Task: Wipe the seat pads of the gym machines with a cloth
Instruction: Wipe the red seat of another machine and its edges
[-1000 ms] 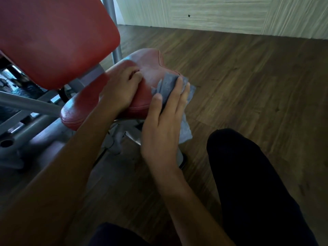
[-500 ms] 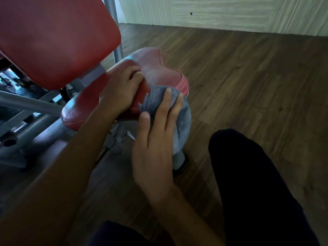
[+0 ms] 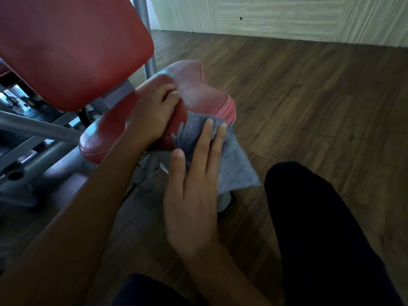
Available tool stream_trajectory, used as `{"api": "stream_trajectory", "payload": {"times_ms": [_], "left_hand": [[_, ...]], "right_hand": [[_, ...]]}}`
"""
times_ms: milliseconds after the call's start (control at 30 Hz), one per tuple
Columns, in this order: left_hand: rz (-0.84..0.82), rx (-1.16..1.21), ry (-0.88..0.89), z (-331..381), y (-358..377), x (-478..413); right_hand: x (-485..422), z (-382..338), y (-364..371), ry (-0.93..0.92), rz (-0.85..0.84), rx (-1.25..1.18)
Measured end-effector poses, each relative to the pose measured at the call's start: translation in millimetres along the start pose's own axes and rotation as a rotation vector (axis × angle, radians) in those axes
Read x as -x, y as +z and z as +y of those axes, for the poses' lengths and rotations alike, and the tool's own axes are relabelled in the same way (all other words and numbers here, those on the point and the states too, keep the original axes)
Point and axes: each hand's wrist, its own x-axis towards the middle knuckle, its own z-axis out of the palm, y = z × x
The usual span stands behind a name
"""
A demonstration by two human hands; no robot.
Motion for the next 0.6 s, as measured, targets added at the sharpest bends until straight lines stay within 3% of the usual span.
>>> {"api": "stream_trajectory", "payload": {"times_ms": [267,400,600], "left_hand": [[0.021,-0.011,-0.018,7.4,0.5,-4.9],[0.075,-0.106,-0.117,24.0,4.0,-21.5],[0.025,-0.186,-0.14,33.8,13.5,-43.8]], "right_hand": [[-24.7,2.0,-17.7,0.071,-0.048,-0.088],[-32.0,5.6,-24.7,0.092,-0.07,-0.089],[-82.9,8.0,-51.5,0.165,-0.14,-0.103]]}}
